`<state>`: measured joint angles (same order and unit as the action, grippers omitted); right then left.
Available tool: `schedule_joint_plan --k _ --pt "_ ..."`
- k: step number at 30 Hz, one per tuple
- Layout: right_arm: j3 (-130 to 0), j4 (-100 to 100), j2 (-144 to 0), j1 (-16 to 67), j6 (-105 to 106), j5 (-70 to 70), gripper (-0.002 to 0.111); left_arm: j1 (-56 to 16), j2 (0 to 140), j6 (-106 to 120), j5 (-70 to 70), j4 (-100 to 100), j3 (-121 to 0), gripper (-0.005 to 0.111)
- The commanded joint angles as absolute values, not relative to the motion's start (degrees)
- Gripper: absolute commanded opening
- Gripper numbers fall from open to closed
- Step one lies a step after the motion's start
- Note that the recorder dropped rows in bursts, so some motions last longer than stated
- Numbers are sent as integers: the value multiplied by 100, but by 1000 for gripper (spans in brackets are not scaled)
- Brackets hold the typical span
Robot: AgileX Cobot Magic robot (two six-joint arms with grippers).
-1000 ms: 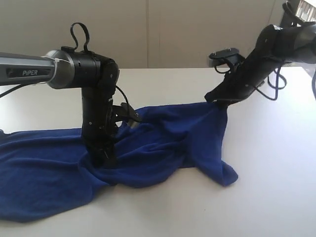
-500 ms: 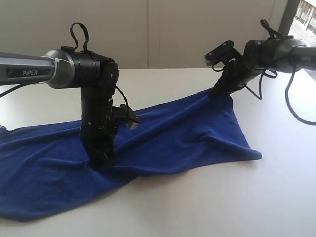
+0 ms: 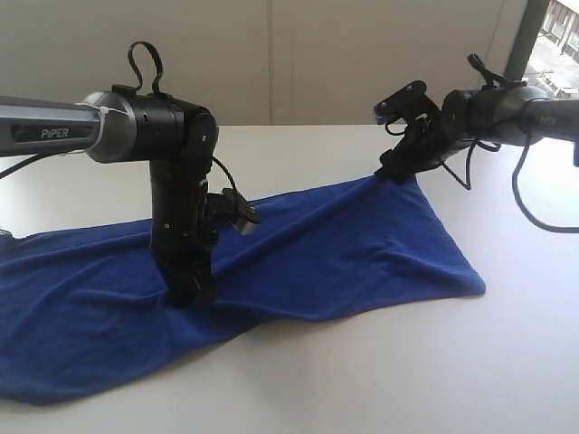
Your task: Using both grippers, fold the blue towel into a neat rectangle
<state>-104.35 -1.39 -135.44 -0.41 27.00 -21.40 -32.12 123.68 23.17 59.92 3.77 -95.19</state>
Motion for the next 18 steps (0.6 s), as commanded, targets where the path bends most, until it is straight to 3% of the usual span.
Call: schedule_joint_plan --k 1,4,8,12,15,17,18 --pt "-10464 -161 -12985 -71 2610 -2654 77 -3208 12286 2249 5795 86 -9472 1" --pt "-10464 -161 -12565 -71 2525 -3105 77 -3208 12198 2249 5680 -105 -9550 14" --pt "-10464 -161 -12049 -71 2525 -3964 77 -3208 12050 2240 5752 -261 -9801 49" --pt "-10464 -194 -11775 -71 2189 -5141 75 -3208 11842 2221 6029 -279 -10115 77" --pt "-10451 -262 -11794 -71 2124 -5900 65 -3208 11582 2221 6141 -279 -10318 75" --pt "-10442 -578 -11856 -71 2124 -6434 47 -3208 11222 2221 6141 0 -10479 65" --pt "-10442 -811 -11911 -71 2124 -6645 29 -3208 10993 2026 6126 472 -10504 50"
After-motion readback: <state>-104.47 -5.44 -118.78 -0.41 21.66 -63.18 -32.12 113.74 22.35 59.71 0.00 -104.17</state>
